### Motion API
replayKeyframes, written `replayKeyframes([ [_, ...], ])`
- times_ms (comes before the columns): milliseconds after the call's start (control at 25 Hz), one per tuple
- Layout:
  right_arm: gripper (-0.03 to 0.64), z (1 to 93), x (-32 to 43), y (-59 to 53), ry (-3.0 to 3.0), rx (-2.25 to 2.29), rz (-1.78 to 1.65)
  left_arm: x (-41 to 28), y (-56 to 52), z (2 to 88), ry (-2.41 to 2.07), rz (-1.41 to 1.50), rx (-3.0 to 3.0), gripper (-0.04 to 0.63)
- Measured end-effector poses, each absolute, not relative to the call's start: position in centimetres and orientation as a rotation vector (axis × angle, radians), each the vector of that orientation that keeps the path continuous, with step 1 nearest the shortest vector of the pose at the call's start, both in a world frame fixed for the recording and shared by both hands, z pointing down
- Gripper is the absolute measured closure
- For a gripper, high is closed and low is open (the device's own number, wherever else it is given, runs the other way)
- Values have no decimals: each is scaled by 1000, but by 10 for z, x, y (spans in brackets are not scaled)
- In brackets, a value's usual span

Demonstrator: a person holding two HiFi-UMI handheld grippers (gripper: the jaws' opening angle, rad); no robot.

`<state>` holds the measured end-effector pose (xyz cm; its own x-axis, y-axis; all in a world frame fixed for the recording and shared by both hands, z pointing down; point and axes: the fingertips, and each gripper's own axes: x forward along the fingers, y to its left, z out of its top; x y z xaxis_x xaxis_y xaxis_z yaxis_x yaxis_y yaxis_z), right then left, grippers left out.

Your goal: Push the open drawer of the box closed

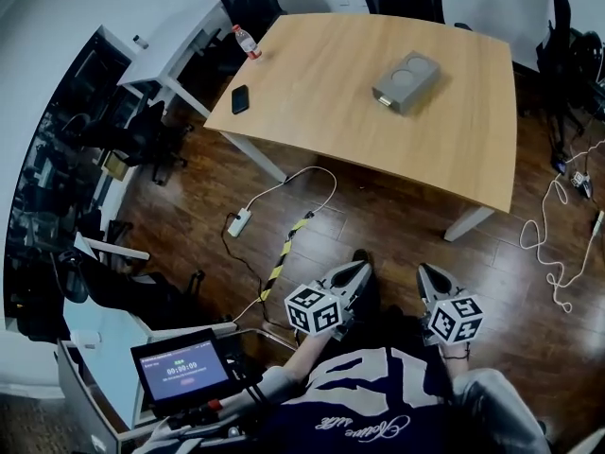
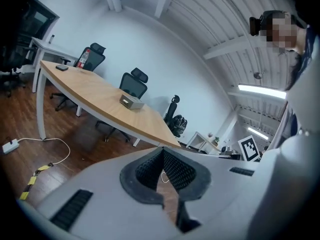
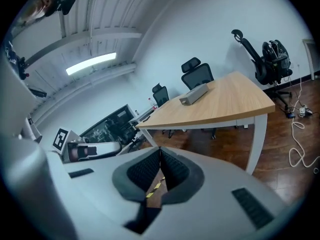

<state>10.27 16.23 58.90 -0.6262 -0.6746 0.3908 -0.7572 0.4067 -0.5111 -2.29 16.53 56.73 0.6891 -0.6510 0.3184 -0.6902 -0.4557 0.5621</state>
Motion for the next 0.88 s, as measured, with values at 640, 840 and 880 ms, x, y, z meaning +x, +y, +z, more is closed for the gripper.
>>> replayKeyframes([
  [640,618,566,89,217,-2620,1274,946,-31,216,541,-1055,42,2279,594],
  [840,618,551,77,241,-2589,1344,911,-52,247,530,-1046,46,2306,594],
  [880,618,552,75,245,-2577,1358,917,-59,250,529,-1055,41,2308,594],
])
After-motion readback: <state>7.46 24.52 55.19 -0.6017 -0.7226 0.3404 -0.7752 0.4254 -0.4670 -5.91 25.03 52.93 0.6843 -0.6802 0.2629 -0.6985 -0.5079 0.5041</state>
